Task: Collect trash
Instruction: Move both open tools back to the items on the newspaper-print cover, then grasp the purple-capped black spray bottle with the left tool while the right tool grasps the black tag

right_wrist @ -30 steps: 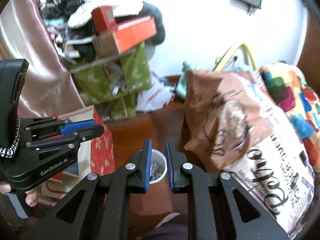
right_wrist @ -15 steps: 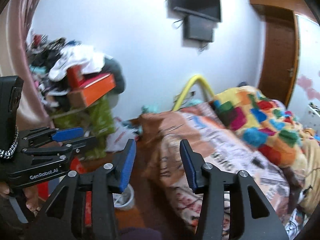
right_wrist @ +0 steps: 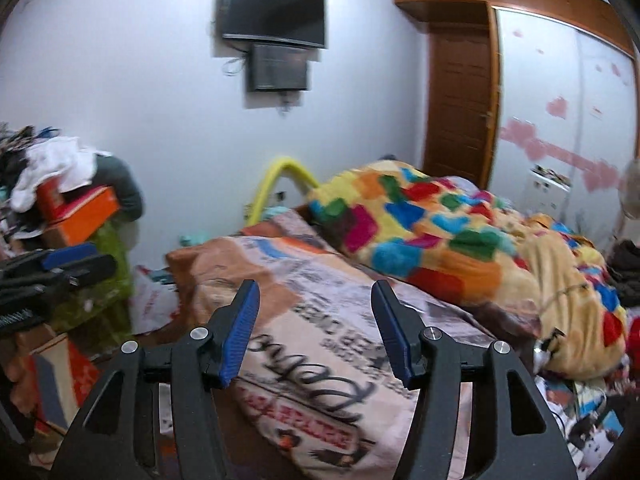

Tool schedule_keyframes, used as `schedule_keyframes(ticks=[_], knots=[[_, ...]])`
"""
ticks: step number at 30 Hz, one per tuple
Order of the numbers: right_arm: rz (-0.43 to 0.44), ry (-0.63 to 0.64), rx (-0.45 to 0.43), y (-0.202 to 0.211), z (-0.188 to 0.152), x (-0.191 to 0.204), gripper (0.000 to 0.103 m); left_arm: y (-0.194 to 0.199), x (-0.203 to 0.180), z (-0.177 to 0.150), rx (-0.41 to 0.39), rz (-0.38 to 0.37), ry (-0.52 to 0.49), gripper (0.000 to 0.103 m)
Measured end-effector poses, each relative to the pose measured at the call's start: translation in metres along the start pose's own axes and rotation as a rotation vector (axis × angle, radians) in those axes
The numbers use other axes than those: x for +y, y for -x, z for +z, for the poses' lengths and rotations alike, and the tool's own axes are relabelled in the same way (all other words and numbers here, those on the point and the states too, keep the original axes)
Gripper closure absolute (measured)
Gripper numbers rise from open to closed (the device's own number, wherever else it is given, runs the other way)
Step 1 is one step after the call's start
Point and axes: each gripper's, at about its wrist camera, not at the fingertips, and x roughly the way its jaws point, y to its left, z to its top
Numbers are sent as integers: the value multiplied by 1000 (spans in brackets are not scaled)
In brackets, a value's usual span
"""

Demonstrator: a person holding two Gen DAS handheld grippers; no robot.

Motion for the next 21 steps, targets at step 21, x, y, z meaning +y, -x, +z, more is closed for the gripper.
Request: schedule_keyframes(ticks=[21], knots=[[-60, -157, 386, -165, -89, -81, 49, -205, -23, -22, 230, -24, -4, 40]])
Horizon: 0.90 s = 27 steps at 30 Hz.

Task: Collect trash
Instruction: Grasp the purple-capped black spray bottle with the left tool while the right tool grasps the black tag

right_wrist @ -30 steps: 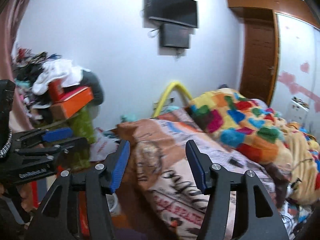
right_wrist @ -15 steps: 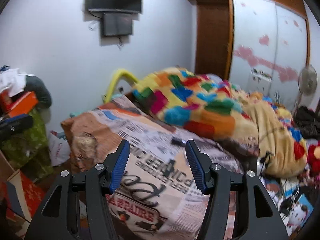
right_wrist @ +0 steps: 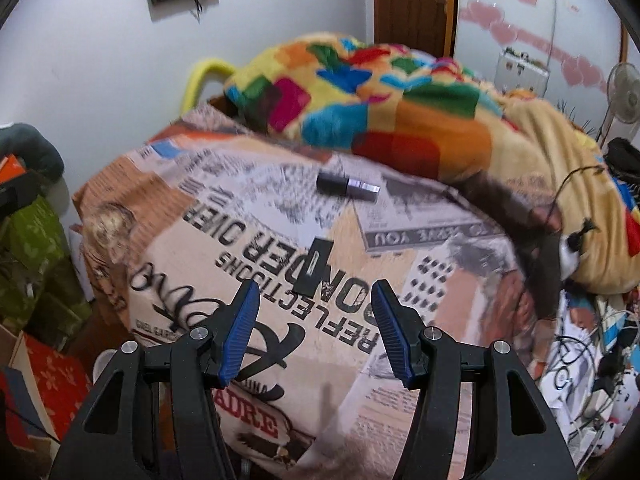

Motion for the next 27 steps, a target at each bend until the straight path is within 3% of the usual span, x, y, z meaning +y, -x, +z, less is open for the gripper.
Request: schedule_keyframes(ticks=[11, 15, 18, 22, 27], knots=[[-13, -7, 121, -100, 4, 0, 49, -87, 13, 2, 44, 32, 37, 40], [-60, 28, 103, -106, -2, 4, 51, -114, 7, 2, 91, 34, 3, 40], [-76, 50, 65, -101, -5, 3, 58, -128, 0, 1, 113, 5, -25, 40], [-66, 46, 52, -99, -4, -7, 78, -147, -15, 7, 149, -20, -70, 40], [-8, 14, 64, -96, -2, -23, 80, -172, -50, 26, 170, -59, -199, 40]])
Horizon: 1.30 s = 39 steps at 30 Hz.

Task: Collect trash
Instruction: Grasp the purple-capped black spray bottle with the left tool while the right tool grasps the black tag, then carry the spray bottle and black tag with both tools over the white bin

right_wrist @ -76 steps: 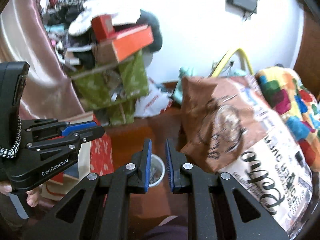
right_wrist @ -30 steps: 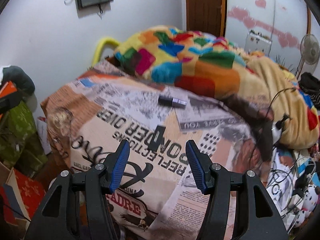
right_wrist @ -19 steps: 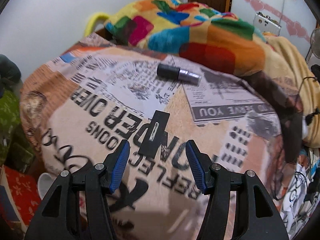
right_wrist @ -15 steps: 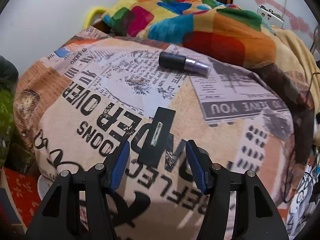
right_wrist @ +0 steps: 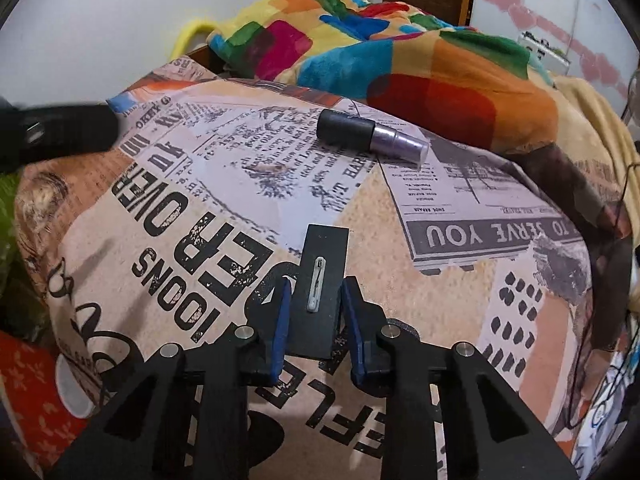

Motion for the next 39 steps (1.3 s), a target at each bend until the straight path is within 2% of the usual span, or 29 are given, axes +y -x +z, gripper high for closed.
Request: schedule_keyframes(ticks=[4, 8, 12, 18, 21, 25, 29, 31, 33, 35, 39], knots=[[19, -89, -28, 6, 5, -28, 80, -22, -26, 25, -6, -26, -121, 40], [-2, -142, -74, 19, 8, -54, 80, -53, -44, 46, 18, -106, -183, 40], [-18, -183, -112, 27, 11, -77, 80, -89, -53, 60, 37, -146, -208, 40], [-29, -214, -133, 23, 8, -81, 80, -134, -67, 77, 64, -199, -258, 40], [-18, -224, -131, 20, 10, -82, 80, -147, -66, 76, 112, -262, -235, 40], [-10, -221, -133, 20, 10, -82, 80, -153, -65, 64, 145, -286, -238, 41], [-9, -216, -133, 22, 11, -79, 80, -146, -73, 50, 111, -210, -290, 52], [-7, -217, -132, 25, 11, -78, 80, -144, -78, 44, 90, -133, -319, 68], [-9, -220, -133, 30, 11, -76, 80, -140, -82, 39, 85, -116, -304, 78], [-7, -222, -134, 36, 11, -75, 80, -138, -82, 35, 92, -97, -287, 78], [-13, -210, -152, 59, 13, -70, 80, -123, -78, 25, 137, -111, -219, 78]])
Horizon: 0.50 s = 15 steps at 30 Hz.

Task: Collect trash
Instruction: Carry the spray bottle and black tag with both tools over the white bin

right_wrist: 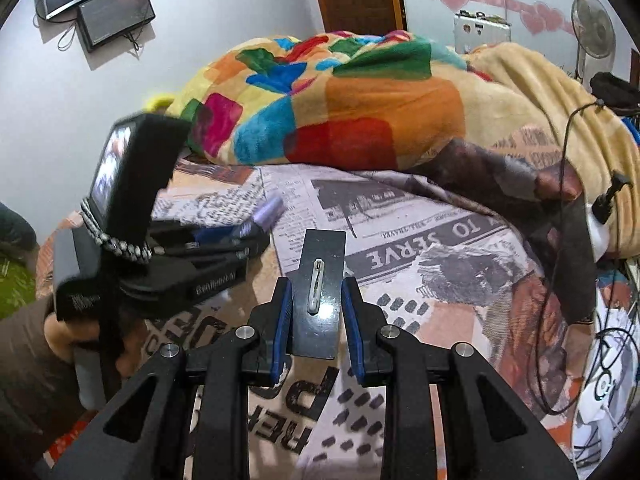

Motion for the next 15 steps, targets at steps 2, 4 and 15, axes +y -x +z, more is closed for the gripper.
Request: schedule_keyframes(ticks=[2, 4, 15], knots=[[0, 7, -13, 12, 3, 3, 80, 16, 0, -7, -9, 2, 18, 78], [1, 12, -23, 23, 5, 7, 80, 35, 0, -12, -17, -9, 43, 78], [31, 65, -138, 114, 22, 44, 80, 182, -5, -41, -154, 23, 123, 78]])
